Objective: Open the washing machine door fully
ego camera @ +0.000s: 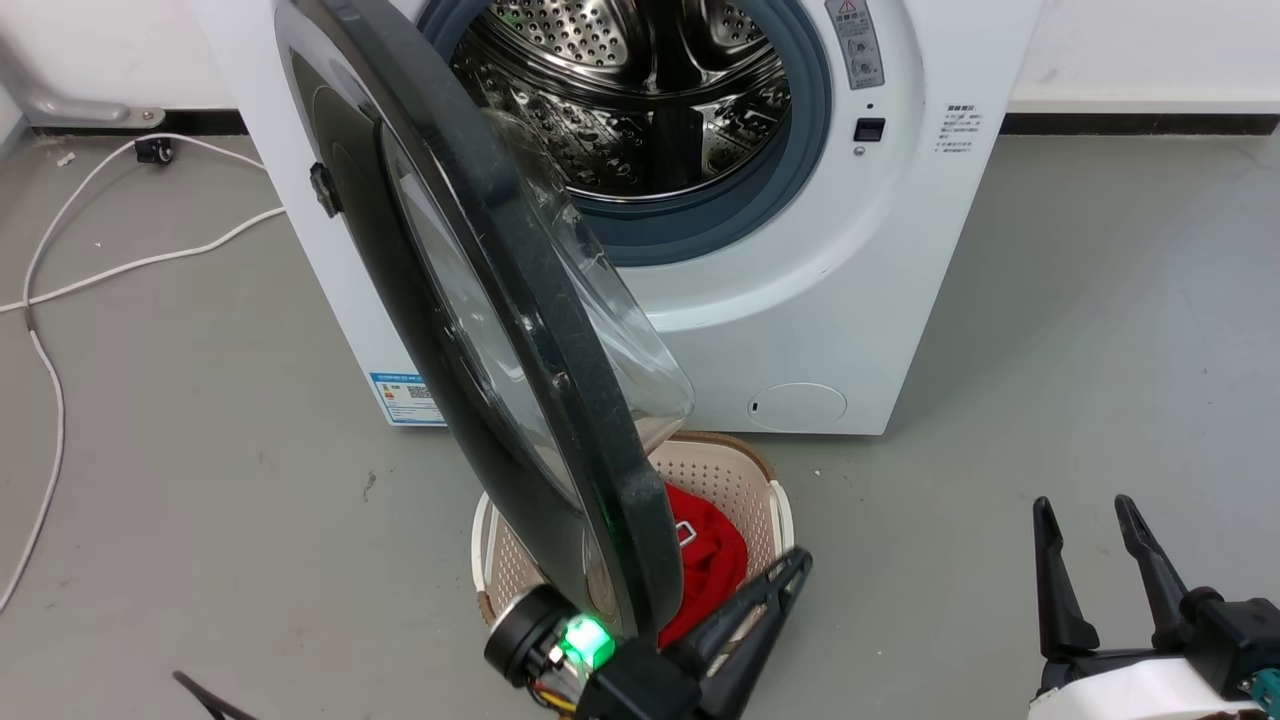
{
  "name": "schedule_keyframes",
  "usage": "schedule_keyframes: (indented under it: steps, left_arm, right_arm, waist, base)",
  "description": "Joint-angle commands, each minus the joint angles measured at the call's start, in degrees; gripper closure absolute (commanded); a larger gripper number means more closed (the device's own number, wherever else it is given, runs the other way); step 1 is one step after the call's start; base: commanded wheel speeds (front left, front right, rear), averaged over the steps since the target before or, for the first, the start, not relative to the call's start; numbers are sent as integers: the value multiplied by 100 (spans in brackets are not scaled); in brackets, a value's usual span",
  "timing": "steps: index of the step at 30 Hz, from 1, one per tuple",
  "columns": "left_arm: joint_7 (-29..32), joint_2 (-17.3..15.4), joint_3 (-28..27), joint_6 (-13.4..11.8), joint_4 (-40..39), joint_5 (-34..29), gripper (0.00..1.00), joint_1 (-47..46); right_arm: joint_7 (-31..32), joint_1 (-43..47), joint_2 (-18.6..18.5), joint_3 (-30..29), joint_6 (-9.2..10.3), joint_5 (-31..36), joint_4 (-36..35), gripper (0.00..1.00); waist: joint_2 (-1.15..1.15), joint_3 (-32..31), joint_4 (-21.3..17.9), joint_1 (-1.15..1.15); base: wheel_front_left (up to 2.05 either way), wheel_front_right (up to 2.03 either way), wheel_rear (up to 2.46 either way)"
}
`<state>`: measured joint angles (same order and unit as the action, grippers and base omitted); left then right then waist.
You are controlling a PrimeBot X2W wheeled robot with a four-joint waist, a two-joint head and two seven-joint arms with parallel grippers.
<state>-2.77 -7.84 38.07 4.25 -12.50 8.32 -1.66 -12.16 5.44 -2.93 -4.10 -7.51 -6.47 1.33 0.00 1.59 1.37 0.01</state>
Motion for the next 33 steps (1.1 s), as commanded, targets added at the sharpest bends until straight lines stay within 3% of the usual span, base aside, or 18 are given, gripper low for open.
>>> schedule_keyframes:
  steps: [1, 15, 33]
  left_arm:
    - [-49, 58, -54, -50, 66, 3, 100, -119]
    - [-341, 367, -354, -519, 912, 162, 100, -689]
    - [-165, 180, -594, -894, 830, 300, 100, -331]
  right_arm:
    - [-38, -86, 11, 12, 4, 2, 12, 0]
    - [-43, -147, 11, 60, 4, -59, 99, 0]
    - [-35, -165, 11, 31, 4, -142, 159, 0]
  waist:
    - [0, 5, -4, -1]
    - [0, 82, -141, -1]
    - [0, 87, -28, -1]
  base:
    - [0, 0, 0]
    - [0, 0, 0]
    - [0, 0, 0]
